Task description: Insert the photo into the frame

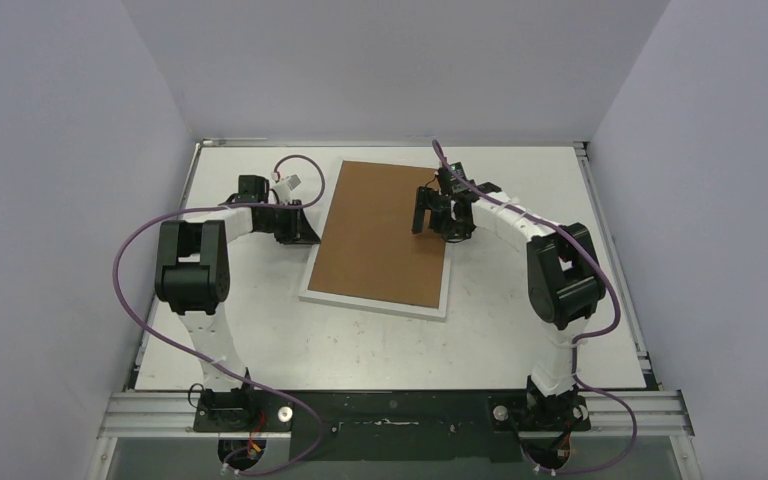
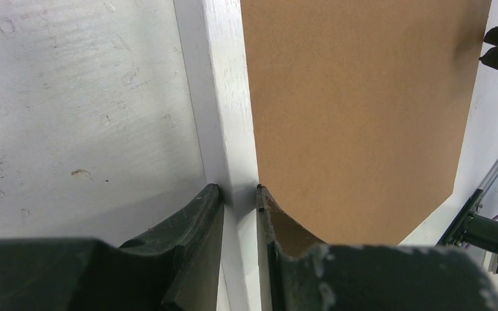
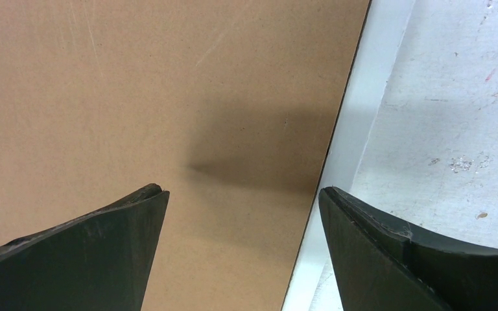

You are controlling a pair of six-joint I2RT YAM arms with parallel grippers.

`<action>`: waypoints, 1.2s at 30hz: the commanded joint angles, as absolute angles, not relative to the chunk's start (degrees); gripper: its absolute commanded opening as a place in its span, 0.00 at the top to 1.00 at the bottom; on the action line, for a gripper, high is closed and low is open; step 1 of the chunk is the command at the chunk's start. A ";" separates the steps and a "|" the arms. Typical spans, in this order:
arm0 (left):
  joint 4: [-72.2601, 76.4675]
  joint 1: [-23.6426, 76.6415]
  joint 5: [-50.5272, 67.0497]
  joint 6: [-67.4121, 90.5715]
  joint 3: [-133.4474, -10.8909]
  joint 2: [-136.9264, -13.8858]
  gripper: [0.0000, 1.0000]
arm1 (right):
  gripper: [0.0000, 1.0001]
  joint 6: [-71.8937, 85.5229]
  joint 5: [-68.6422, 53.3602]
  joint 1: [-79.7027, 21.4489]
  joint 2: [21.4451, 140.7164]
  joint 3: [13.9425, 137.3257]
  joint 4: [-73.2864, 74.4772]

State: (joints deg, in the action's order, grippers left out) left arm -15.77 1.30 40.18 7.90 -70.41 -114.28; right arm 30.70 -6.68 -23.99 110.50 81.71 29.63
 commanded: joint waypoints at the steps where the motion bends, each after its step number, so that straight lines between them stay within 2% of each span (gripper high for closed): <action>1: -15.38 1.33 39.55 6.88 -69.24 -113.29 0.84 | 0.10 30.32 -5.01 -24.13 111.34 82.17 28.59; 36: -18.06 0.29 38.18 4.57 -69.56 -111.13 0.85 | 0.10 31.57 2.73 -26.01 108.93 82.49 28.46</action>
